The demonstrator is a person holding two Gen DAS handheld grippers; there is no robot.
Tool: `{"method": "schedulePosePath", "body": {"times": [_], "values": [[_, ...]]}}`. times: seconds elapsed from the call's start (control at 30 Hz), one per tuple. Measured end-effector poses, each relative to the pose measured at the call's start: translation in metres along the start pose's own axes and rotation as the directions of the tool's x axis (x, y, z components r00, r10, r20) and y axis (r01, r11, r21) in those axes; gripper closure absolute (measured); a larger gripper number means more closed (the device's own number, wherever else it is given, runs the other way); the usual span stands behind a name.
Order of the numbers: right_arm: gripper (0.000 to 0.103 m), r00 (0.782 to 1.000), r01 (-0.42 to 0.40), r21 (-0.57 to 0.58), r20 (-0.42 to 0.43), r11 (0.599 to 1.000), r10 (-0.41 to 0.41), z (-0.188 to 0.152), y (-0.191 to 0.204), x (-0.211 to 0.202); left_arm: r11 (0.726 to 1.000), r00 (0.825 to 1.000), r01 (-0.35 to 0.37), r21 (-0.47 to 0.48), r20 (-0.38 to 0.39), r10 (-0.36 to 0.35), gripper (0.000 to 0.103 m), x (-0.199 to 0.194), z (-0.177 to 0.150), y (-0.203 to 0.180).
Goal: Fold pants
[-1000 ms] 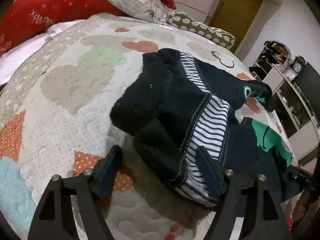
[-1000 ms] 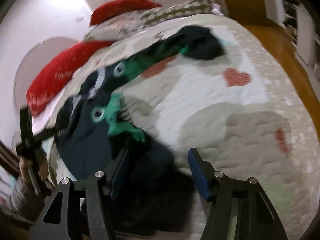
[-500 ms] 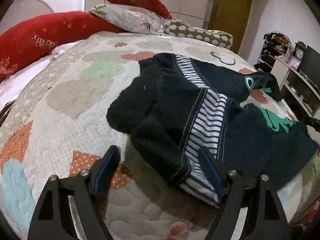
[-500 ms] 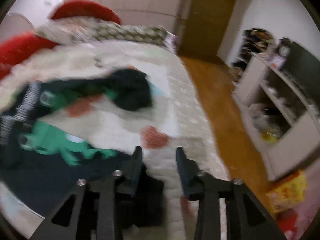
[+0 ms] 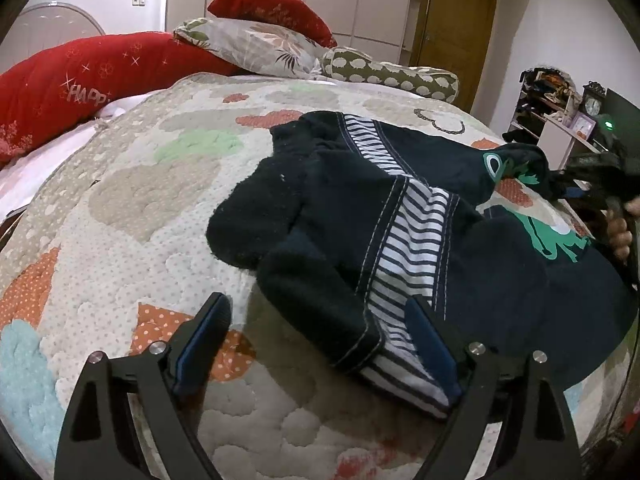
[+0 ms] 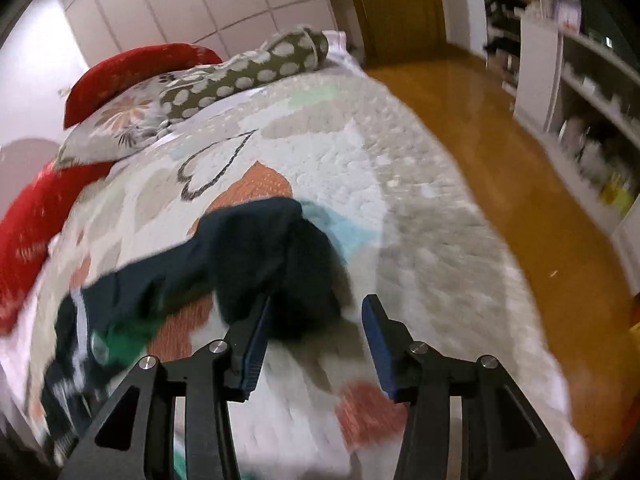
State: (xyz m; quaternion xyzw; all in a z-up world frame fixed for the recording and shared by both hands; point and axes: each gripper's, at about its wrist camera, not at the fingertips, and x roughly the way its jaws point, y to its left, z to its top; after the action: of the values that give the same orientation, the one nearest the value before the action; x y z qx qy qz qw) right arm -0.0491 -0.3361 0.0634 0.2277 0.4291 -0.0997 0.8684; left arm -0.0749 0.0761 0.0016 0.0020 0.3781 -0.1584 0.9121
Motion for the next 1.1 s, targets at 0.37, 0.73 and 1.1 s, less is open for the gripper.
{"method": "schedulePosePath", "body": {"times": [0.37, 0.73, 1.1], "values": [[0.085, 0.946, -0.323, 0.164, 0.047, 0.932, 0.319, 0.026, -0.015, -0.071, 1.0, 1.0, 0.014, -0.012, 0.006, -0.014, 0.013, -0.001, 0.0, 0.0], [0.052, 0.992, 0.094, 0.078, 0.075, 0.993, -0.1, -0.021, -0.048, -0.086, 0.986, 0.994, 0.087, -0.145, -0.053, -0.096, 0.013, -0.041, 0.016, 0.021], [0.049, 0.999, -0.02, -0.009, 0.039, 1.0, 0.02, -0.08, -0.047, -0.087, 0.992, 0.996, 0.012, -0.125, -0.082, -0.022, 0.013, -0.071, 0.048, -0.002]]}}
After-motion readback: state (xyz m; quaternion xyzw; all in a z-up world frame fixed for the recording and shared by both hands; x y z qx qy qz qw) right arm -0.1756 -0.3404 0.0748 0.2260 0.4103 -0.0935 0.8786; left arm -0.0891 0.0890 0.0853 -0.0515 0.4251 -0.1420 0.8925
